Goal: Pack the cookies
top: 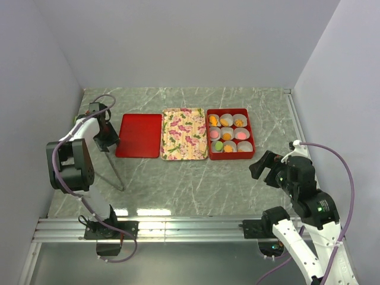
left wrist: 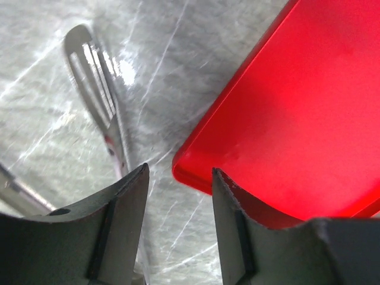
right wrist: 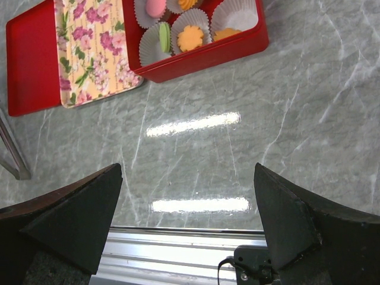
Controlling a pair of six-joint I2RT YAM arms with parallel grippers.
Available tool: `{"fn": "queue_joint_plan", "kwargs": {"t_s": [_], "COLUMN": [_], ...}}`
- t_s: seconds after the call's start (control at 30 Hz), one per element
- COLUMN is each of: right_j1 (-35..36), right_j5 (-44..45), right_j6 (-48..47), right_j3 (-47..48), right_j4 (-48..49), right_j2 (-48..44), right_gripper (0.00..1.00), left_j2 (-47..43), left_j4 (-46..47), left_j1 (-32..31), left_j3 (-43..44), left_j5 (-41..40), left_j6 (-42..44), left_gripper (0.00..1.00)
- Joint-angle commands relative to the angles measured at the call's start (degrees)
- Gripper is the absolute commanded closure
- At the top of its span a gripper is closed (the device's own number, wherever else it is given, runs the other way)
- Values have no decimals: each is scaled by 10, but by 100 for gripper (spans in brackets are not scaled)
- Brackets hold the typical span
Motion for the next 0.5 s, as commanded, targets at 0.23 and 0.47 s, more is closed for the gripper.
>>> {"fn": "queue_joint_plan", "kwargs": {"t_s": [0.23,0.47], "right_j1": [4,4], "right_j5": [8,15], "right_j6": [-3,2], "right_j3": [0,2], "right_j4": [14,12], "right_j2": [12,10], "right_gripper": [2,2], "left_j2": [91,111], "left_j4": [23,23], "left_j1": [-3,-3], "left_j3": [54,60], "left_j5": [17,21], "left_j6": [26,29], "left_gripper": [61,90]}}
